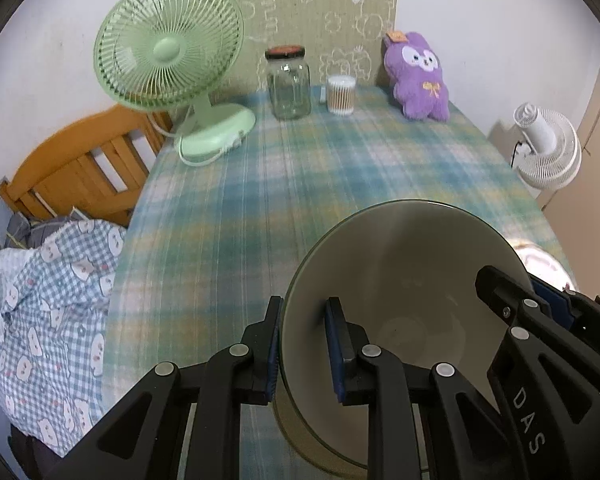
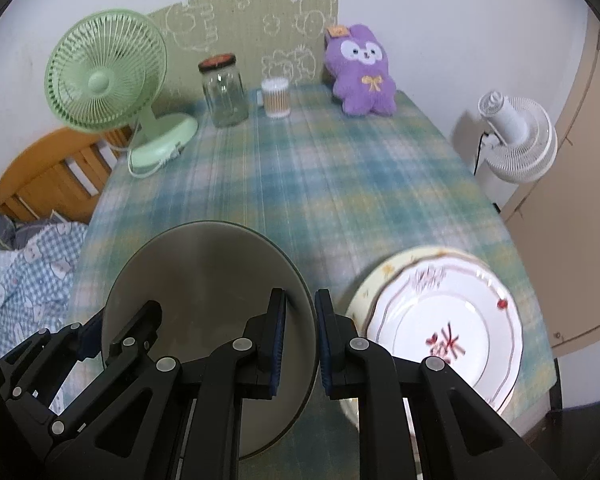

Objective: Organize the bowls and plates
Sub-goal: 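Lift the bowls with both grippers and carry them toward the plate stack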

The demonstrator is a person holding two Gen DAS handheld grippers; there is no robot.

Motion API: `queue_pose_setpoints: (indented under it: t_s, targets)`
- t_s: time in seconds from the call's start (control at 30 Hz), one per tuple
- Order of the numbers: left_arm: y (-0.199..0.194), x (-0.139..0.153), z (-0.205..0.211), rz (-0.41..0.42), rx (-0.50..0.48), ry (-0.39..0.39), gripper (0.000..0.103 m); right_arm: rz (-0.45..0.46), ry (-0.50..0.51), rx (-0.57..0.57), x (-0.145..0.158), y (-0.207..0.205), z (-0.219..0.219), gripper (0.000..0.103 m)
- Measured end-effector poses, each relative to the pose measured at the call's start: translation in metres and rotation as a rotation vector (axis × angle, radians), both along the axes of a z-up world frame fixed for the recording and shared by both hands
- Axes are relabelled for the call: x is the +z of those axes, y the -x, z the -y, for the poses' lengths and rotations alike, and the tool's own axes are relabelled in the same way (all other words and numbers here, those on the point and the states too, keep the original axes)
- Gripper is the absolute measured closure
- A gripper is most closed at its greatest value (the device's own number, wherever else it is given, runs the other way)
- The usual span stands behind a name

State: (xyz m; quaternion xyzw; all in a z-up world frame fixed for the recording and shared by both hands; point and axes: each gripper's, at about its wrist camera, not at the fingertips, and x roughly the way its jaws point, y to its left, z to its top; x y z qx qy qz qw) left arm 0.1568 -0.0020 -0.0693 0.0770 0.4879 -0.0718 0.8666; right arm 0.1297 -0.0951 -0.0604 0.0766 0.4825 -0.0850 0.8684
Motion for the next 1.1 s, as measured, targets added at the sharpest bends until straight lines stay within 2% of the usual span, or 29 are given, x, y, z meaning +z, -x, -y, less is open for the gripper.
queue_pose_setpoints:
  t_s: [0.53, 0.83, 0.9, 0.97, 1.1]
  targets:
    - [0.013, -0.027, -0.015, -0.065, 0.022, -0.015, 0.085, -0.077, -0.021, 0.014, -0.03, 0.008, -0.011, 0.085]
    - [0.01, -0.031, -0.017, -0.072, 0.028, -0.004, 0.084, -0.088, -0.005, 0.029, -0.032, 0.003, -0.012, 0.085]
    - [0.009, -0.032, -0.016, -0.075, 0.021, -0.001, 0.079, -0.095, 0.002, 0.041, -0.032, 0.002, -0.013, 0.085]
    - [0.008, -0.034, -0.016, -0.094, 0.01, 0.012, 0.066, -0.104, 0.006, 0.058, -0.033, 0.001, -0.013, 0.085]
    - [0.005, -0.038, -0.016, -0.112, 0.003, 0.016, 0.053, -0.122, -0.02, 0.079, -0.034, -0.003, -0.009, 0.083]
